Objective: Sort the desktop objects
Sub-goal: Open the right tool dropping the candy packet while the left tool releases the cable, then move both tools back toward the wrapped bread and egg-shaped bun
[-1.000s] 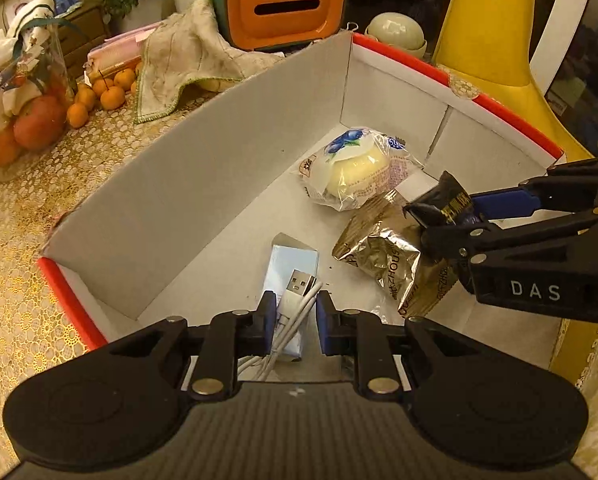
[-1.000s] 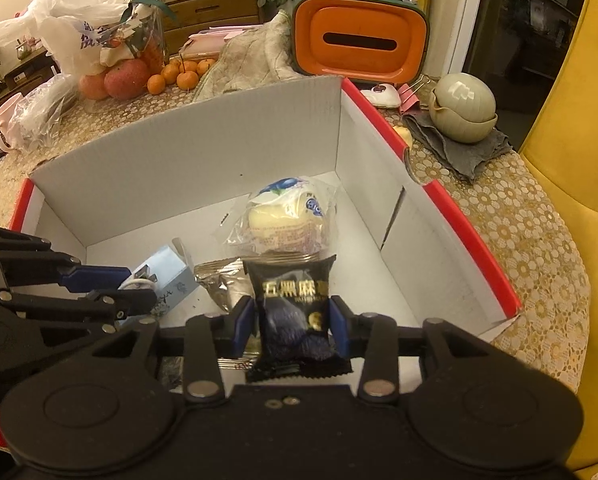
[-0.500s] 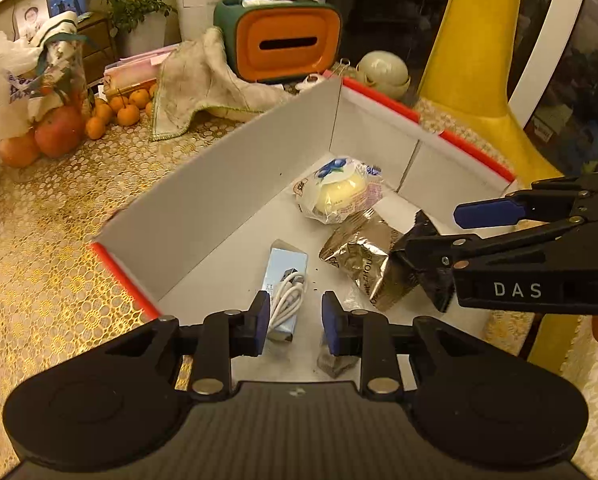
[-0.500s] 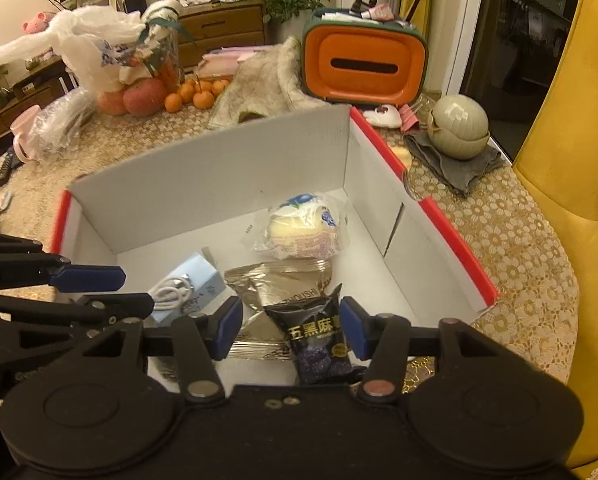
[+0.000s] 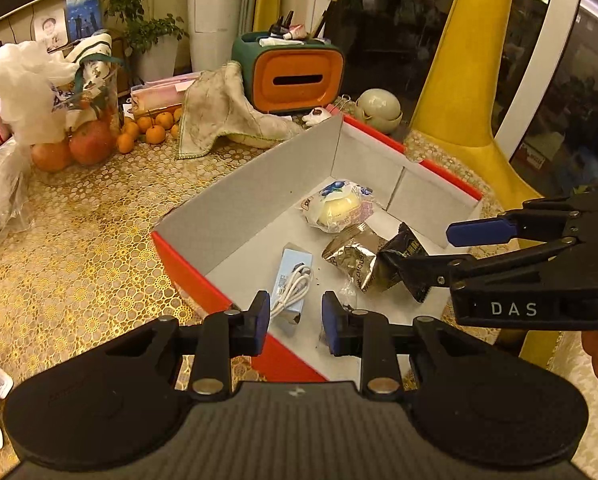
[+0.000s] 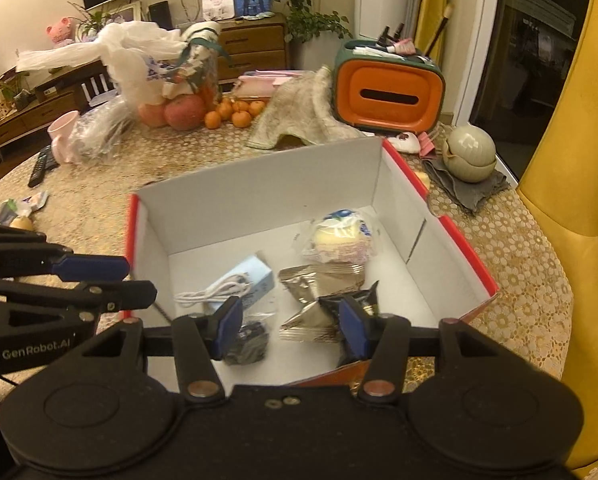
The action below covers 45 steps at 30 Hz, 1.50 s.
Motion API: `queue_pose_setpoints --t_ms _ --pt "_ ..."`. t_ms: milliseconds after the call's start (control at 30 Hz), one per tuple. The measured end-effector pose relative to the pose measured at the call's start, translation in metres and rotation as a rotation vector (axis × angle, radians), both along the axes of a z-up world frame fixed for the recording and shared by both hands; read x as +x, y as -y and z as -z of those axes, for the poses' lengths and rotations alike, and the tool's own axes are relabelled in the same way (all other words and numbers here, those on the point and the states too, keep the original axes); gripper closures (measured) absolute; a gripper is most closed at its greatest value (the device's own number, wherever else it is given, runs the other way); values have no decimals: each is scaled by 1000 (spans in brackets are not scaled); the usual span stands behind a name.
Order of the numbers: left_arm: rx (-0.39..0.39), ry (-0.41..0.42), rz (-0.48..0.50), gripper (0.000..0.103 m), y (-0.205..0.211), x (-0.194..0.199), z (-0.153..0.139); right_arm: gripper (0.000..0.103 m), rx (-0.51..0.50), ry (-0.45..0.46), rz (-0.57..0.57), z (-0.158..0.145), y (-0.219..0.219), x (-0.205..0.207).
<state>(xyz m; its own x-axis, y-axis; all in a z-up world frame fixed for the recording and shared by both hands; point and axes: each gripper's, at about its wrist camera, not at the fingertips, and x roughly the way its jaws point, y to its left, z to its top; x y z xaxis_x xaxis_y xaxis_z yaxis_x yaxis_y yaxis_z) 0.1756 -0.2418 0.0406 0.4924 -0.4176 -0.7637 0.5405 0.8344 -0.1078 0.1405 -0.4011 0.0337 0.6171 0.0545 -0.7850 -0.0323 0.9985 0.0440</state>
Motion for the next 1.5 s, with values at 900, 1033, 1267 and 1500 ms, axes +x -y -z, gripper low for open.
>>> queue_pose_setpoints --t_ms 900,1033,1267,1500 --pt "0 108 -210 30 -140 -52 -11 37 13 54 -147 -29 -114 -8" --pt "36 112 -253 30 -167 -54 -9 35 17 56 -179 -30 -142 -2" --pt "48 110 -355 23 -223 -50 -2 35 40 44 -230 -25 -190 11" --pt "34 102 -439 20 -274 -37 11 35 59 43 -290 -19 -236 32"
